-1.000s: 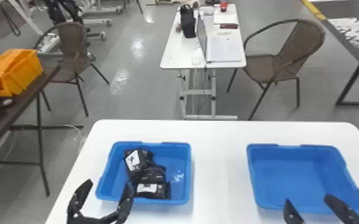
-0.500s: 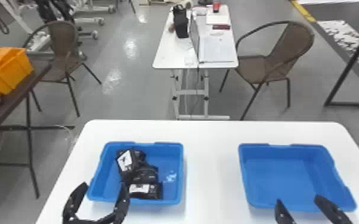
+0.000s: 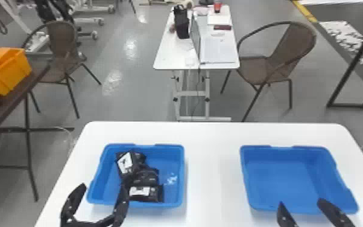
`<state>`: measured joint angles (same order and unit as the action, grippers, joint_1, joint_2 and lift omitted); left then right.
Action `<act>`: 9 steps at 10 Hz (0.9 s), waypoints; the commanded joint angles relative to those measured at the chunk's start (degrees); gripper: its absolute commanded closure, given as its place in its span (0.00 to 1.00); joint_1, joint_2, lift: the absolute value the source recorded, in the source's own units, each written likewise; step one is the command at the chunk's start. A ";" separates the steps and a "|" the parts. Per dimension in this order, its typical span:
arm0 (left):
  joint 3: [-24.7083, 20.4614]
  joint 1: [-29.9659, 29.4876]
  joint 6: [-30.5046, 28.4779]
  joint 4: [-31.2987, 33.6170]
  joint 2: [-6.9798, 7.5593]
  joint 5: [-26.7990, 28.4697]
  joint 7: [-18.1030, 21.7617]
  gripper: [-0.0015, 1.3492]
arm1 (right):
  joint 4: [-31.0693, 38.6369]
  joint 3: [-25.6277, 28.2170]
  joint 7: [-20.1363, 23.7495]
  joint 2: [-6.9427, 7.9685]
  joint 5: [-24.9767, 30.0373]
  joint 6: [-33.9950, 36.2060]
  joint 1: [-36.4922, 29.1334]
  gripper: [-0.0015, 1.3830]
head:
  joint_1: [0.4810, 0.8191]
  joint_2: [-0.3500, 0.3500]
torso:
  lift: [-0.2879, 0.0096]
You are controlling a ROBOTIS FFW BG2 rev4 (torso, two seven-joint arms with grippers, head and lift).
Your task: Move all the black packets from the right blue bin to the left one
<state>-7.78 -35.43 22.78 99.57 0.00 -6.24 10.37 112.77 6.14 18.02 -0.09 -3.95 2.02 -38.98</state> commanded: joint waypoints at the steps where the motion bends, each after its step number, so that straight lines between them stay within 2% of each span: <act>1: -0.22 -0.08 0.25 0.10 -0.15 0.00 0.00 0.07 | -0.01 0.01 0.00 0.14 0.17 0.00 0.14 0.10 | 0.63 0.62 | 0.97; 9: -0.30 -0.52 0.60 0.36 -0.15 -0.09 0.00 0.07 | -0.19 -0.08 -0.26 0.14 0.52 -1.76 -0.13 0.10 | 0.63 0.63 | 0.97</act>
<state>-8.09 -36.00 23.38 99.93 0.00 -6.33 10.37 112.59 6.06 17.75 -0.09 -3.35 0.26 -39.11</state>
